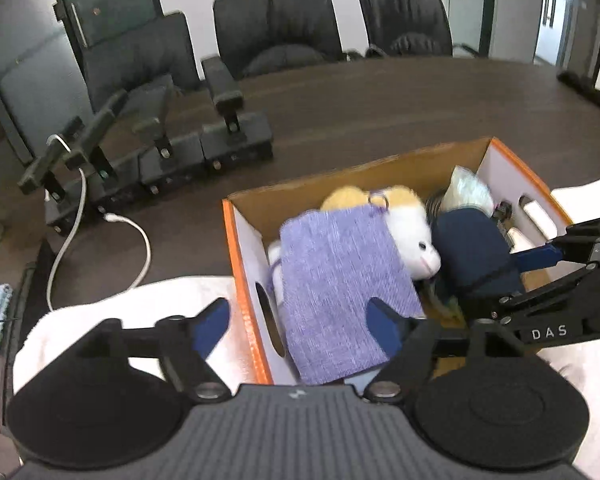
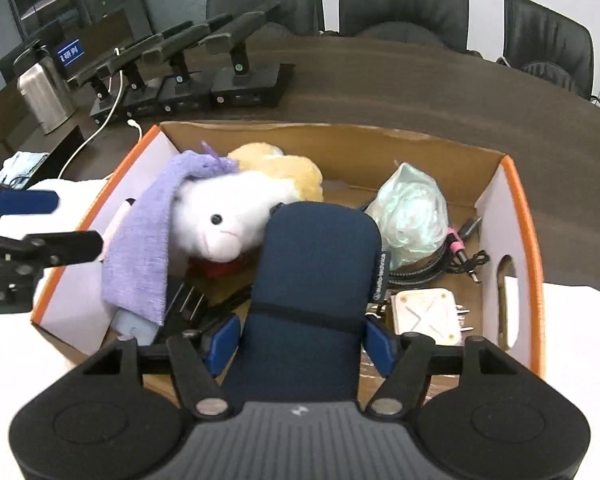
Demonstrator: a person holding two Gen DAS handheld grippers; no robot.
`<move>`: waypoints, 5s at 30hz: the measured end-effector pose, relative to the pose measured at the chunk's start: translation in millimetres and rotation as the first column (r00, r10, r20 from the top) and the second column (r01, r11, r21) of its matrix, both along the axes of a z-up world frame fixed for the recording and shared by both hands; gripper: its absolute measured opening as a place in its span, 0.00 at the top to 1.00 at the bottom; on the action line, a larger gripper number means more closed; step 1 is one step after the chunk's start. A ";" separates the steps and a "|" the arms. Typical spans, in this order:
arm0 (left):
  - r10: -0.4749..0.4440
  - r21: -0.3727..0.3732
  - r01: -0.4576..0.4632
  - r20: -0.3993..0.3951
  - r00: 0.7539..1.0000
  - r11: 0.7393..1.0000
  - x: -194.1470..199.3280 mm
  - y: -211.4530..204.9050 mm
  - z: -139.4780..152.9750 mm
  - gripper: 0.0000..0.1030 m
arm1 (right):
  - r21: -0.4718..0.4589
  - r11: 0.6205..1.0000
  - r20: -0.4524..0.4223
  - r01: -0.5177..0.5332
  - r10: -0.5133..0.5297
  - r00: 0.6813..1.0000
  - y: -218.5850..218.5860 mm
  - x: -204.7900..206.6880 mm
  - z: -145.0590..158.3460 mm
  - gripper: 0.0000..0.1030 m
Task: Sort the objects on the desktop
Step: 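Lower purple cloth into box with left tool while right drops glasses case in, then move both tools back to the remaining items, then grasp the clear jar lid with left tool while right grasps white charger, then lower jar lid into box with left tool while right drops charger in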
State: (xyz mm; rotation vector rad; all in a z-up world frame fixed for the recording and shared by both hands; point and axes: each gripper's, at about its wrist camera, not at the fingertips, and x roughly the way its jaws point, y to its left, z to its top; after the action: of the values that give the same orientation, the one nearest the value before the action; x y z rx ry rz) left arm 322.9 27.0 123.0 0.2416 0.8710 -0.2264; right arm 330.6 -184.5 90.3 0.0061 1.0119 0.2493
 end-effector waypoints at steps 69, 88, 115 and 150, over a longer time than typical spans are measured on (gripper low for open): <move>0.185 -0.256 -0.159 0.082 0.979 0.954 -120.1 -5.7 -80.5 0.21 | 0.067 0.996 0.214 -0.059 0.043 0.976 -22.0 -136.2 -52.9 0.32; 0.210 -0.356 -0.179 0.050 0.976 0.917 -111.1 -7.3 -82.5 0.61 | 0.103 0.987 0.303 -0.120 0.084 0.949 -24.9 -162.4 -34.8 0.45; 0.185 -0.386 -0.085 0.230 0.956 0.919 -315.7 -33.7 -95.5 0.61 | -0.003 0.999 0.434 0.037 -0.032 0.900 -52.1 -349.8 -55.8 0.45; 0.048 -0.203 -0.047 0.003 0.999 0.978 -12.5 -73.4 -62.2 0.60 | -0.277 0.960 -0.085 -0.037 0.014 0.996 -30.3 -11.3 -22.4 0.46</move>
State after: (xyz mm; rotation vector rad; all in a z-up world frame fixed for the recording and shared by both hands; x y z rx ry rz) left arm 310.4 -46.3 60.8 0.0310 0.8383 -0.2679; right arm 319.4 -214.8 67.9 -0.2545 1.1233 0.1289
